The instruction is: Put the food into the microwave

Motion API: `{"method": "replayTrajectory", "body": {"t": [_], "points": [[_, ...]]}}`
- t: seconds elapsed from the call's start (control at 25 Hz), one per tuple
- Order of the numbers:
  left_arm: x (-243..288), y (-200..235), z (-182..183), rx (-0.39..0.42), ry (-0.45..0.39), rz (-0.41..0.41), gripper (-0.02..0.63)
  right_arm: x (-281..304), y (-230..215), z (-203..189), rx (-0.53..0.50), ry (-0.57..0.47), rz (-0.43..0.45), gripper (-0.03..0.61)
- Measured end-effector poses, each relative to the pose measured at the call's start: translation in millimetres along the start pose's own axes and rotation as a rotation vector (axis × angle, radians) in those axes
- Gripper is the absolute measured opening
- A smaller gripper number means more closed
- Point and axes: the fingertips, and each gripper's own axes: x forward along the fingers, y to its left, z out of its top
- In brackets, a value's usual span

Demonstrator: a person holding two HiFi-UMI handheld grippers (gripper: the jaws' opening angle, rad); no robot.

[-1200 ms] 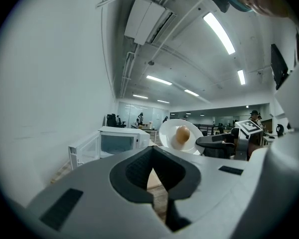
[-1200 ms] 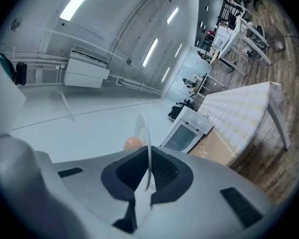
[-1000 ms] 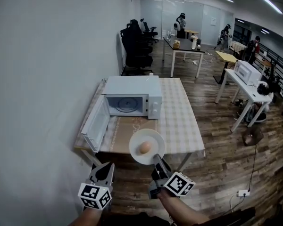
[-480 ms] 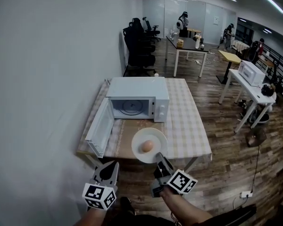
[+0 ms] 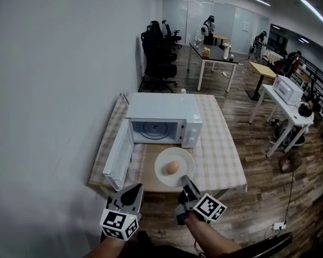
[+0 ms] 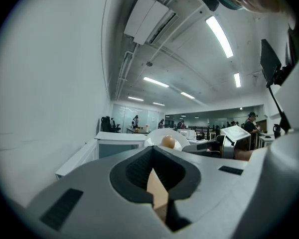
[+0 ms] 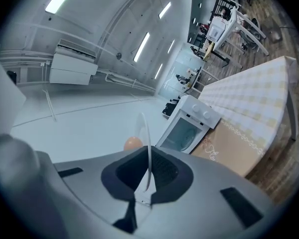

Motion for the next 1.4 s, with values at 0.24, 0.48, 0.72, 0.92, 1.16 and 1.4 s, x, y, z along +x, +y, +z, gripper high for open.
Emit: {"method": "replayTrajectory", "body": {"t": [0.24,0.48,0.72,0.92,1.16,1.4], "points": [[21.7,29.9,0.0,0.0,0.01,-0.03,0.008,39.1,-5.6,-6.1,-0.012,-0.009,-0.027,0.015],[36.7,58.4,-3.9,-0.018,0.009,-0.061,0.008,71.5,-18.3,-17.5,-0.009,-0.022,-0.054,0.015],[44.7,75.4,-8.6,-0.016,0.027,-0.079,0.008,93.1,-25.4,-29.0,0.015,-0.013,-0.083,0.015],[58.3,84.4,-10.5,-0.018,0.034,-0.084,0.008,112.4,-38.2,-30.9,0.02,-0.007,-0.101,0.015],[82.9,97.2,-14.4,-0.017,0.051,-0.068,0.008,145.7,-66.1,-30.7,0.032,0.035,-0.125,0.015],[106.0,111.0,-12.6,-0.051,0.042,-0.034,0.008,185.6,-93.3,-27.9,0.056,0.078,-0.141,0.015]]}}
